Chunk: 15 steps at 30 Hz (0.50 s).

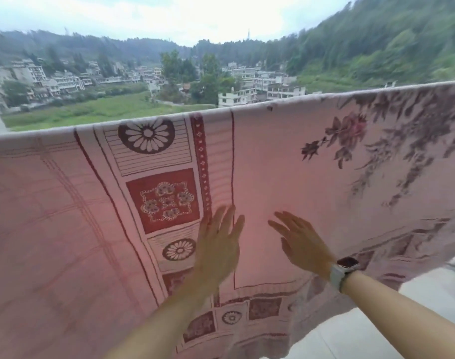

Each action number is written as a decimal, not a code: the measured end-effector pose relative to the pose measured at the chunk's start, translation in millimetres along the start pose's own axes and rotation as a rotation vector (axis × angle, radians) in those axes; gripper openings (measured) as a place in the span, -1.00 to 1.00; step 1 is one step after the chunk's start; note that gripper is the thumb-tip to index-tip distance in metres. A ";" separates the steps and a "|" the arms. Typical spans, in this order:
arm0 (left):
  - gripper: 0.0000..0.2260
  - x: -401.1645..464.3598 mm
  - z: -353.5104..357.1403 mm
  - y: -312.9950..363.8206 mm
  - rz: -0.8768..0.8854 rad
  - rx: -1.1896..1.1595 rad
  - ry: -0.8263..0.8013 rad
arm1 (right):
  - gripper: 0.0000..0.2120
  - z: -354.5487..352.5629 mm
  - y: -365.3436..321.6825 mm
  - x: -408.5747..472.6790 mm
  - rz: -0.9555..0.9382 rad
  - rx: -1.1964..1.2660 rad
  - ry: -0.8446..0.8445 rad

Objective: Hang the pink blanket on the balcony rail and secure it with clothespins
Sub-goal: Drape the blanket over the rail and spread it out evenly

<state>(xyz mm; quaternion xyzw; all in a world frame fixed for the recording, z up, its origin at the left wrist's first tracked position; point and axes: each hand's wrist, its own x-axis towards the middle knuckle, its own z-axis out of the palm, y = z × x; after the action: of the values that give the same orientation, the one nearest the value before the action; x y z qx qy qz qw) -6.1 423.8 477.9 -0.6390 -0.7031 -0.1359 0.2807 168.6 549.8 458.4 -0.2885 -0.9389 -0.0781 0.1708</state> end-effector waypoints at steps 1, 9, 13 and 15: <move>-0.45 28.1 -7.0 14.4 0.037 0.023 0.062 | -0.46 -11.3 18.2 5.2 0.022 -0.022 0.069; -0.47 157.9 15.7 136.2 0.109 0.121 -0.126 | -0.41 -34.2 197.9 -8.7 0.166 -0.181 -0.152; -0.54 203.9 26.9 190.6 0.153 0.071 -0.136 | -0.41 -50.1 277.7 -19.7 0.202 -0.124 -0.186; -0.54 239.5 23.2 219.4 0.208 0.071 -0.049 | -0.42 -62.3 313.6 -23.4 0.218 -0.113 -0.154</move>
<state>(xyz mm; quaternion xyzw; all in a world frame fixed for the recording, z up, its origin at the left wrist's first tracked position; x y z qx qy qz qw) 196.4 665.6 558.6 -0.7014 -0.6440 -0.0653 0.2984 382.1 780.1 522.8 -0.4032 -0.9064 -0.0894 0.0890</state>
